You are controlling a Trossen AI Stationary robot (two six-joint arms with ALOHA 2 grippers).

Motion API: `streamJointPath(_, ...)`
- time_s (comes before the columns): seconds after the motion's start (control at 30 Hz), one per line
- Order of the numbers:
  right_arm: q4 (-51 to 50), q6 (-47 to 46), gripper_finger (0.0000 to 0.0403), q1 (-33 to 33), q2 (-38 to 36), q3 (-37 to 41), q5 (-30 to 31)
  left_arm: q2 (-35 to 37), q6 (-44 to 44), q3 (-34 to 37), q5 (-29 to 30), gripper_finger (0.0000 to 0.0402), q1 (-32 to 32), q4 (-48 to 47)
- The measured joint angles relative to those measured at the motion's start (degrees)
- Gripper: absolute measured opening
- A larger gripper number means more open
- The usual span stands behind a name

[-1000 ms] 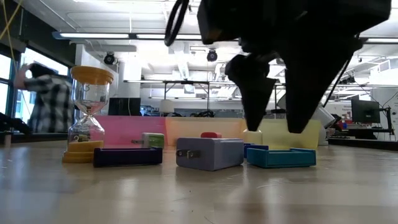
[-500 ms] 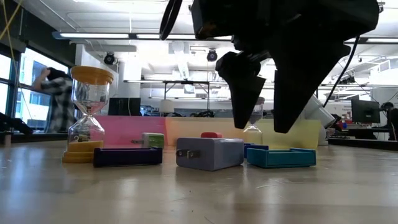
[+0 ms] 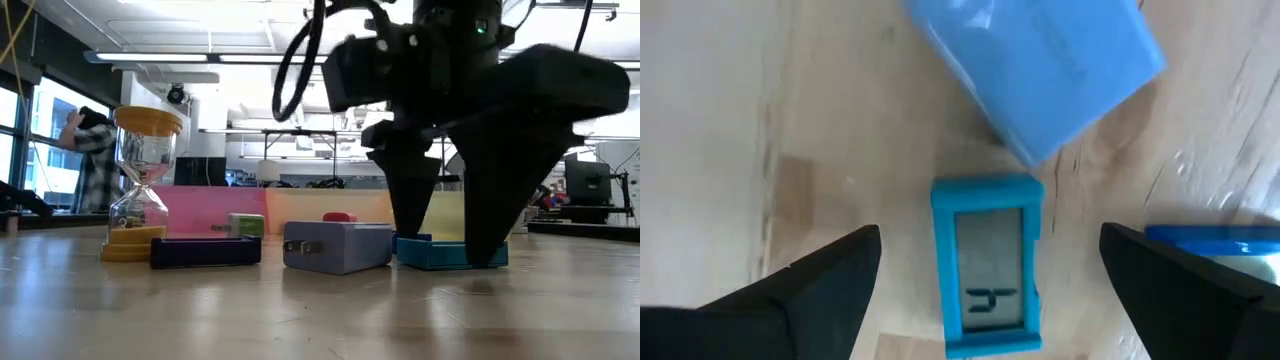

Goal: Pick & Place Office items
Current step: Put the light blue digital clock into the orange bin

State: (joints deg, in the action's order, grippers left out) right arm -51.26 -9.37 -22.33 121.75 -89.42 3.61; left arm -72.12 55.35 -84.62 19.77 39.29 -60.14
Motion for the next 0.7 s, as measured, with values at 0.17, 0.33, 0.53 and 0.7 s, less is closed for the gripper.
streamJointPath(0.17,2.0,0.0,0.0365,0.0,-0.2,2.1,-0.9,0.0,0.0,0.0,0.0,0.0325,0.0,0.0)
streamJointPath(0.33,4.0,-0.1,0.0340,0.0,-0.5,4.0,-1.8,0.0,0.0,0.0,0.0,0.0325,0.0,0.0)
streamJointPath(0.53,4.6,0.1,0.0271,0.0,-0.4,4.1,-2.7,0.0,-0.5,0.0,0.0,0.0325,0.0,0.0)
streamJointPath(0.7,5.3,0.2,0.0193,-0.1,-0.3,4.1,-3.5,0.0,-0.5,0.0,0.3,0.0325,0.0,0.0)
